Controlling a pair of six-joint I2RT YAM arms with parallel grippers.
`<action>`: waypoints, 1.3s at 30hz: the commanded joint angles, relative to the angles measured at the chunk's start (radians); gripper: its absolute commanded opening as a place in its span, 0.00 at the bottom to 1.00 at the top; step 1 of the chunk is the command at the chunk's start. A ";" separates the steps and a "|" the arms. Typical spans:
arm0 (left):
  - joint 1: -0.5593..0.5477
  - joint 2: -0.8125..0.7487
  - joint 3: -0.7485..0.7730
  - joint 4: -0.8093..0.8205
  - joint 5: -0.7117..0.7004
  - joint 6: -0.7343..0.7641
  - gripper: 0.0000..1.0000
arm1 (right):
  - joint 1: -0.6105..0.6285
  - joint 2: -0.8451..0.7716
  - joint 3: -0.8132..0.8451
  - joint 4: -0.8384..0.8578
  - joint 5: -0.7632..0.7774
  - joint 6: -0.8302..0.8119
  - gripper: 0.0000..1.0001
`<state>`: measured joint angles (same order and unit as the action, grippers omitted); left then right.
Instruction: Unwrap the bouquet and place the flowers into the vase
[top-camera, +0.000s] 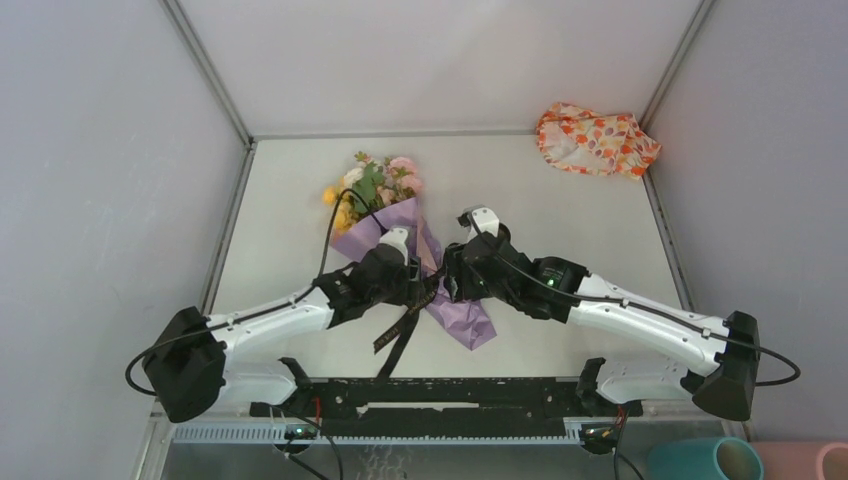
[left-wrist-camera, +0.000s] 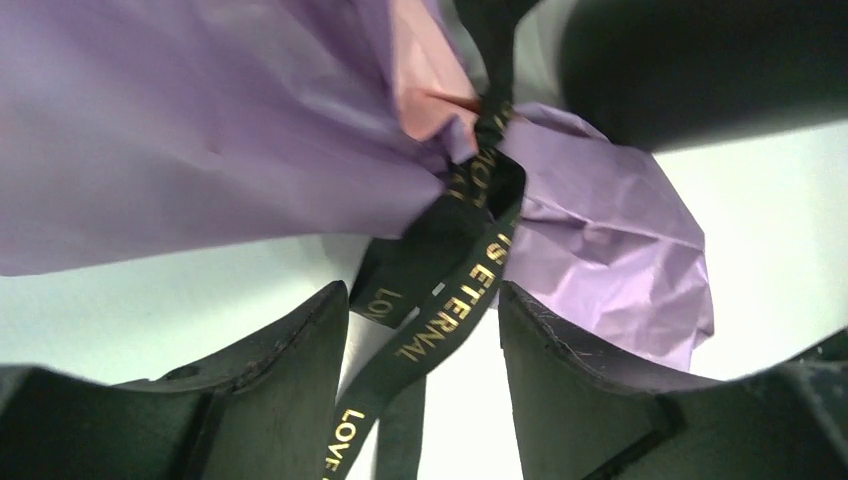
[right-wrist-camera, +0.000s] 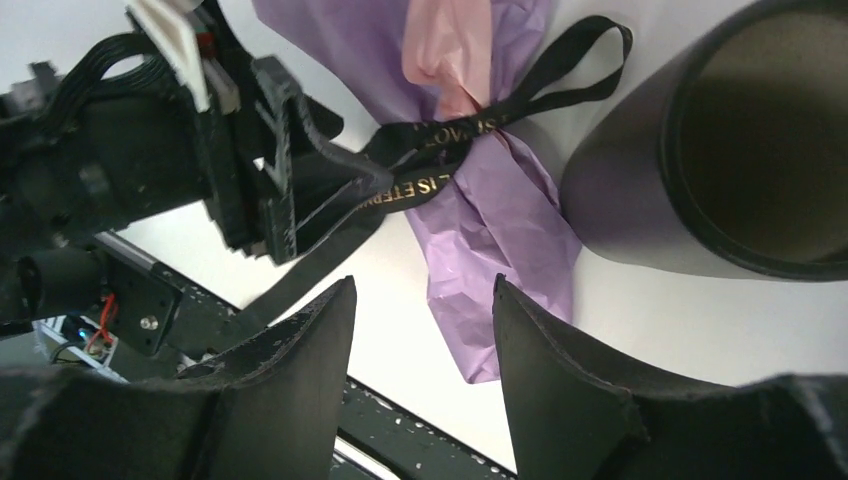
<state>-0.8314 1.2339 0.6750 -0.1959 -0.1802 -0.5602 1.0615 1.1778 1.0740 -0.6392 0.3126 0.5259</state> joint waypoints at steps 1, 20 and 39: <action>-0.068 0.002 0.001 -0.007 -0.044 -0.024 0.62 | -0.018 -0.036 -0.028 0.048 -0.003 0.036 0.62; -0.178 0.154 0.035 -0.014 -0.101 -0.027 0.57 | -0.021 -0.041 -0.044 0.061 0.008 0.057 0.62; -0.186 0.164 0.110 -0.109 -0.214 -0.015 0.31 | -0.015 -0.011 -0.044 0.085 -0.007 0.051 0.61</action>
<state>-1.0126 1.4242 0.7467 -0.2951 -0.3565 -0.5766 1.0431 1.1687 1.0260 -0.6022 0.3050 0.5716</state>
